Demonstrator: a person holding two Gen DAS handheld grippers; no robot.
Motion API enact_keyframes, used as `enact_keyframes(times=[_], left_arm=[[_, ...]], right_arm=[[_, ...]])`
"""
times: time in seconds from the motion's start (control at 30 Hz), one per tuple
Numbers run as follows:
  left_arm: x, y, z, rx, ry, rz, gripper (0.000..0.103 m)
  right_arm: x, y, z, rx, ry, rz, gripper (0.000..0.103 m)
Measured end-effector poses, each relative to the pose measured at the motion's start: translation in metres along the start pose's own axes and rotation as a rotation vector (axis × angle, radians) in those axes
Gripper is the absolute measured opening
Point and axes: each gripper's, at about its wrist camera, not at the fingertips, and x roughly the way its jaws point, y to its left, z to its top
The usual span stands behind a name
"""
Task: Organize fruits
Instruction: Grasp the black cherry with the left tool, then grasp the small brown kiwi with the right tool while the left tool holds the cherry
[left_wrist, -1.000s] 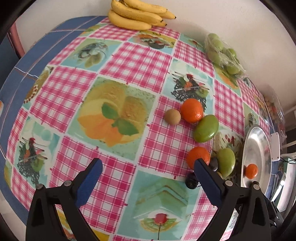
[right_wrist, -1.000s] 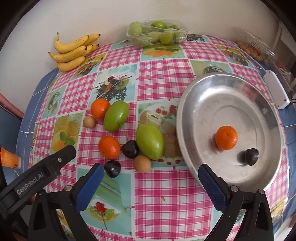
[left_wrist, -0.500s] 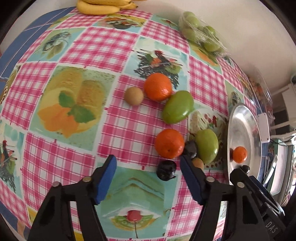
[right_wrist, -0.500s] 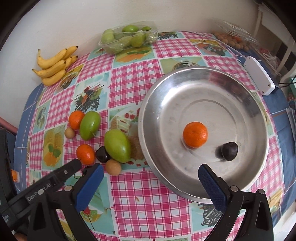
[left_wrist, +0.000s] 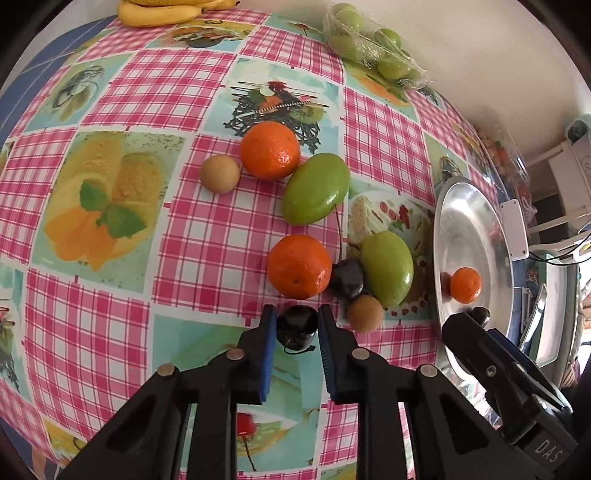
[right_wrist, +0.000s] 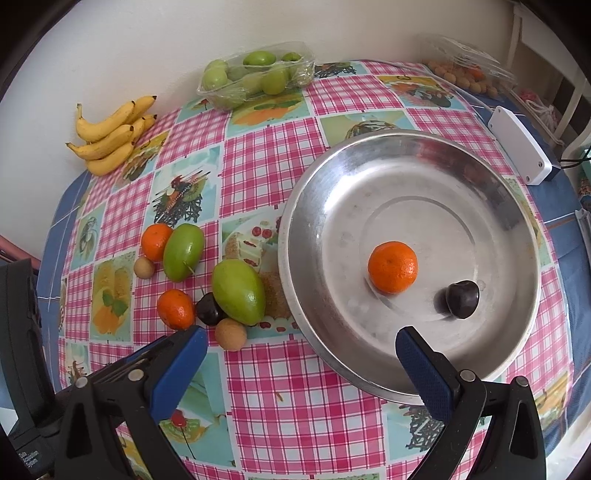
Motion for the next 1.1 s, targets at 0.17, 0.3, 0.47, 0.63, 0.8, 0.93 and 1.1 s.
enact_keyframes(times=[0.17, 0.3, 0.47, 0.63, 0.8, 0.93, 1.1], left_arm=[[-0.006, 0.005, 0.002, -0.035, -0.015, -0.008, 0.023], [-0.024, 0.021, 0.0, -0.073, -0.065, 0.005, 0.023], [-0.04, 0.043, 0.002, -0.153, -0.114, 0.013, 0.023], [-0.041, 0.053, 0.006, -0.193, -0.121, 0.048, 0.023], [-0.039, 0.059, 0.007, -0.213, -0.108, 0.039, 0.023], [-0.04, 0.059, 0.006, -0.214, -0.11, 0.036, 0.023], [-0.036, 0.056, 0.007, -0.216, -0.099, 0.034, 0.023]], right_arm=[[0.0, 0.002, 0.0, -0.004, 0.003, 0.017, 0.103], [0.0, 0.01, -0.001, -0.023, 0.003, 0.033, 0.103], [0.0, 0.022, -0.003, -0.045, 0.006, 0.075, 0.103], [0.004, 0.047, -0.01, -0.131, 0.016, 0.139, 0.101], [0.009, 0.065, -0.015, -0.201, 0.017, 0.153, 0.086], [0.025, 0.063, -0.015, -0.205, 0.065, 0.141, 0.07], [0.046, 0.059, -0.014, -0.194, 0.105, 0.105, 0.049]])
